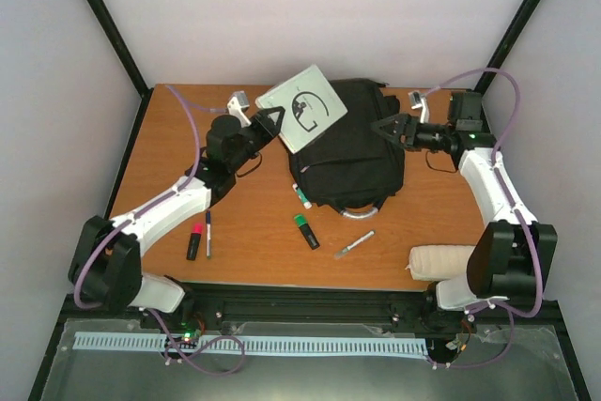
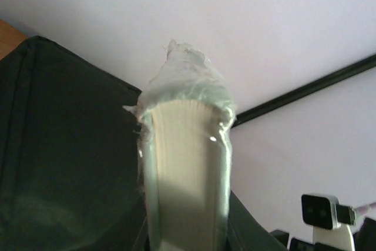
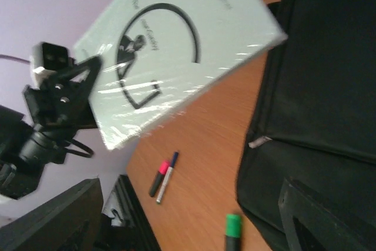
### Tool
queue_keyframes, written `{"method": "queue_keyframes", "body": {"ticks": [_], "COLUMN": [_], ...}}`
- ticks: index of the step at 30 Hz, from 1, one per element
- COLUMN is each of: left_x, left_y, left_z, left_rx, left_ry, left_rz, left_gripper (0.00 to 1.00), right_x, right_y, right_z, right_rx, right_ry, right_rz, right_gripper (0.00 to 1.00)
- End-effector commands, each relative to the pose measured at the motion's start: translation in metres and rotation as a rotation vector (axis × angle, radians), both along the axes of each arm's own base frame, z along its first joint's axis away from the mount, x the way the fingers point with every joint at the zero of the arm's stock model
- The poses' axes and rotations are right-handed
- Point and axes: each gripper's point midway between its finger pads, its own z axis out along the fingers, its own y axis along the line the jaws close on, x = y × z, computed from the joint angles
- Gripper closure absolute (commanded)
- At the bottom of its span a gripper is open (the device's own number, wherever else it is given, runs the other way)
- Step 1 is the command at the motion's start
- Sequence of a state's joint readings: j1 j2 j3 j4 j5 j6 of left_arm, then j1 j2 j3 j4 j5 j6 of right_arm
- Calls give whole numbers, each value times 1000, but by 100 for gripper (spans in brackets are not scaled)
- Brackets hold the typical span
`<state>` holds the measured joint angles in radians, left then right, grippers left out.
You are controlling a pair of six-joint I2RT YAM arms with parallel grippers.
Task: Pack the student bag
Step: Pick up the book from the center of the board.
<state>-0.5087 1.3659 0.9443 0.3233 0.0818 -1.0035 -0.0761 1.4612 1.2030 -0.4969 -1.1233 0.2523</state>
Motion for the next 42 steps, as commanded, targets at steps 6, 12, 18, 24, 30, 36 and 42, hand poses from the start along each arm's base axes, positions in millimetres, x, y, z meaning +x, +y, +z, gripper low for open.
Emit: {"method": "queue_keyframes", "body": {"ticks": [6,12,18,24,30,36,42], "left_x": [1,-2,-1,-5,-7,-10,-8], "left_y": [-19,-10,-5,-17,-19,-15,-31], "left_z": [96,106,104,92,75,56,36], "left_rx": [-343,-365,-442,-505,-590,-585,-573], "left_ry": [-215,-237,-224,-158,-64,0,62], "left_rz": [31,75,97,116,119,165,120], "left_gripper": [99,99,99,99,99,99,97], "right_x": [19,28,33,47,61,64,68], "right_y": [72,94,103,118,117,107,104], "right_z": [24,5,-4,10,33,51,52], "right_rx": [83,69,108,206,280,336,326], "right_ry": [30,107,171,120,19,-20,-3], "right_rz": [57,67,58,55,2,-91,-125], "right_gripper": [4,4,5,6,13,30,47]}}
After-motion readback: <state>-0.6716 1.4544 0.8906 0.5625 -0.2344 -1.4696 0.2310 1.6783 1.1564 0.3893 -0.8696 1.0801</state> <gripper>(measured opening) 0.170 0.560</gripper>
